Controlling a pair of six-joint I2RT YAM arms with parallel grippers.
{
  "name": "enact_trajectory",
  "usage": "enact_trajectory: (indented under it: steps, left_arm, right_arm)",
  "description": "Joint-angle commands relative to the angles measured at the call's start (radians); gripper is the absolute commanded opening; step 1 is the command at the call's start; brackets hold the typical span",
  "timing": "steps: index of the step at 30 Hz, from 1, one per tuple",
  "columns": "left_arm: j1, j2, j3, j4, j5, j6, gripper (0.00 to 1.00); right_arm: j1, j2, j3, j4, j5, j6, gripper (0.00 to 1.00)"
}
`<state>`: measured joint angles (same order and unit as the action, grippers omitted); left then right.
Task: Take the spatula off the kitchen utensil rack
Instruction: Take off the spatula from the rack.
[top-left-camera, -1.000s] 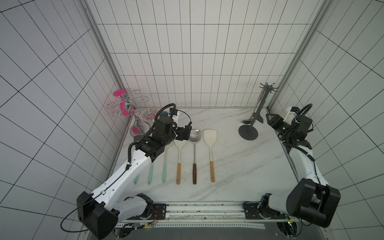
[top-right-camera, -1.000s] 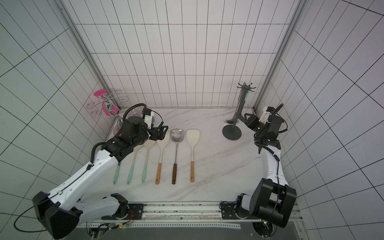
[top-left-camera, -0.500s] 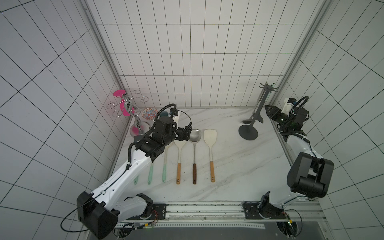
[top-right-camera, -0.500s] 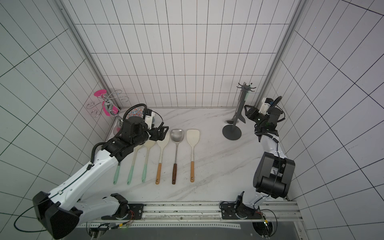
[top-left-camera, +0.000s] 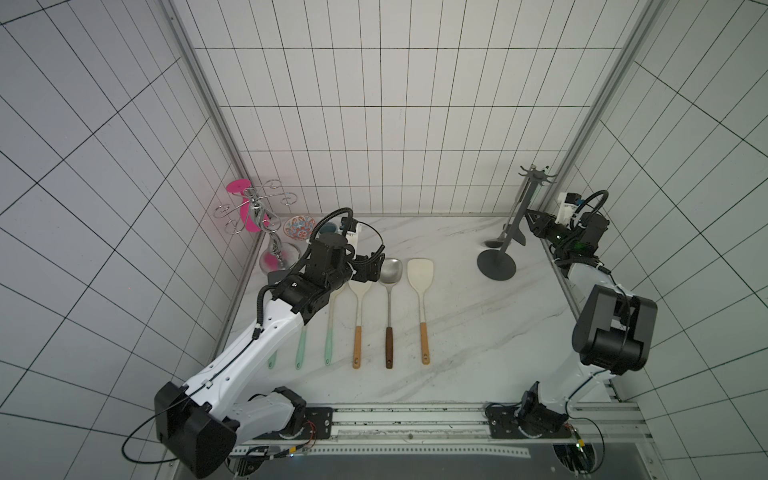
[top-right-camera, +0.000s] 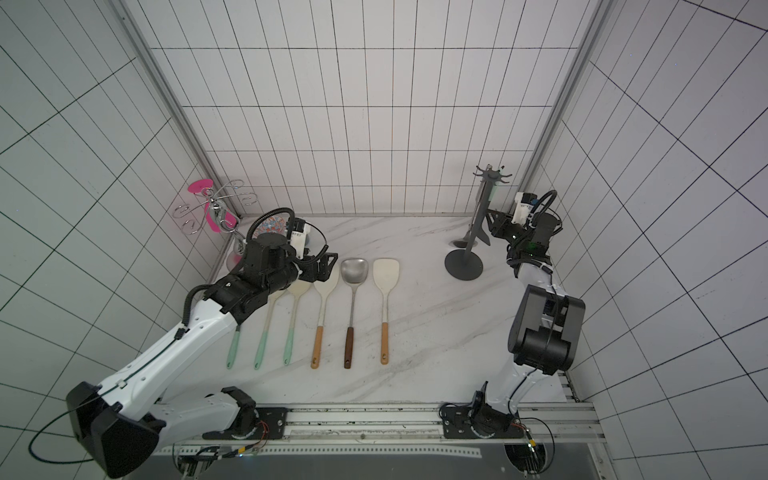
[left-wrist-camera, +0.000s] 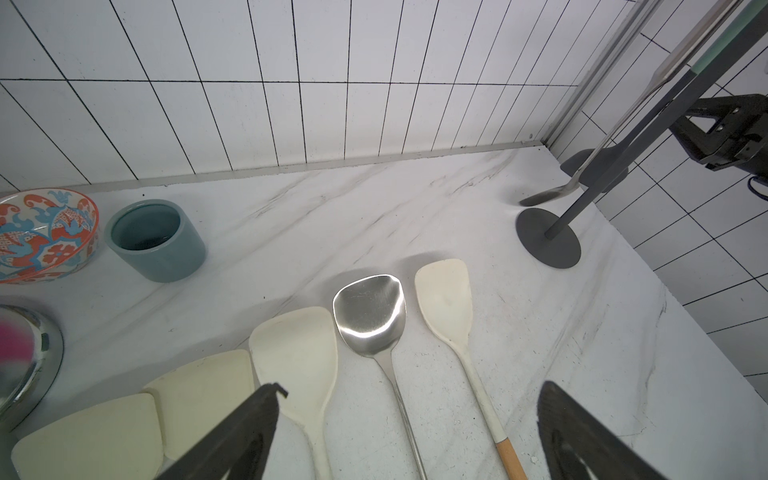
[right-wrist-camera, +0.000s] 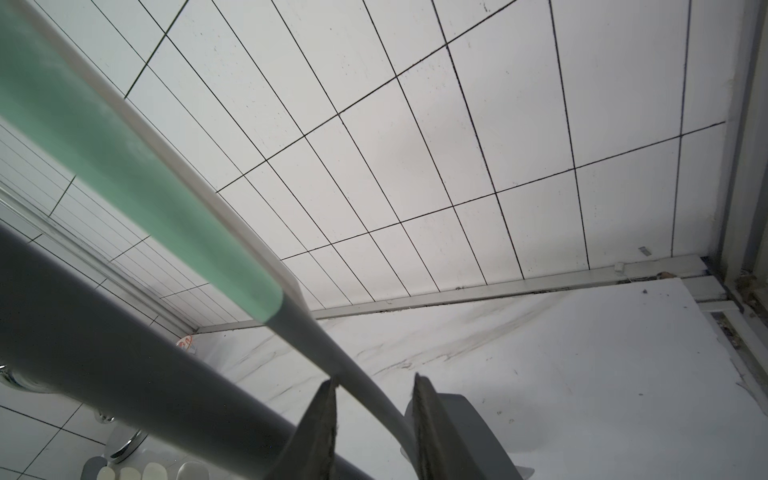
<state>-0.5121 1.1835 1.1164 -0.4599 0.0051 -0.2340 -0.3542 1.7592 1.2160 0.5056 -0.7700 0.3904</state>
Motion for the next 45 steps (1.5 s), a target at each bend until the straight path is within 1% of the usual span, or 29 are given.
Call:
enact_trajectory:
  steps: [1, 6, 14, 18, 22, 24, 28, 32, 39, 45]
  left_arm:
    - [0.004, 0.013, -0.008, 0.025, 0.002, 0.021, 0.98]
    - [0.005, 0.017, -0.009, 0.024, -0.002, 0.024, 0.98]
    - [0.005, 0.024, -0.009, 0.024, 0.002, 0.023, 0.98]
    - [0.005, 0.026, -0.009, 0.024, 0.002, 0.024, 0.98]
    - [0.005, 0.027, -0.008, 0.024, 0.002, 0.025, 0.98]
    - [0.005, 0.031, -0.008, 0.023, 0.001, 0.025, 0.98]
    - [0.005, 0.032, -0.008, 0.023, 0.0, 0.025, 0.98]
    - [0.006, 0.034, -0.009, 0.023, 0.0, 0.027, 0.98]
    - [0.007, 0.033, -0.008, 0.022, 0.0, 0.027, 0.98]
    - [0.006, 0.028, -0.008, 0.023, 0.0, 0.027, 0.98]
  right_arm:
    - [0.016, 0.029, 0.125, 0.048, -0.031, -0.039, 0.32]
    - [0.035, 0.043, 0.142, 0.027, -0.029, -0.073, 0.37]
    - [0.043, 0.028, 0.09, 0.043, -0.032, -0.117, 0.47]
    - [0.043, 0.03, 0.084, 0.036, -0.015, -0.134, 0.48]
    - [0.042, 0.038, 0.1, 0.013, 0.012, -0.145, 0.47]
    - [0.043, 0.046, 0.114, 0.003, 0.016, -0.147, 0.42]
    - [0.043, 0.052, 0.128, -0.005, 0.018, -0.148, 0.28]
    - [0.046, 0.033, 0.115, -0.003, 0.036, -0.17, 0.2]
    - [0.058, -0.042, 0.086, -0.058, 0.123, -0.258, 0.0]
    - [0.092, -0.119, 0.073, -0.124, 0.222, -0.352, 0.0]
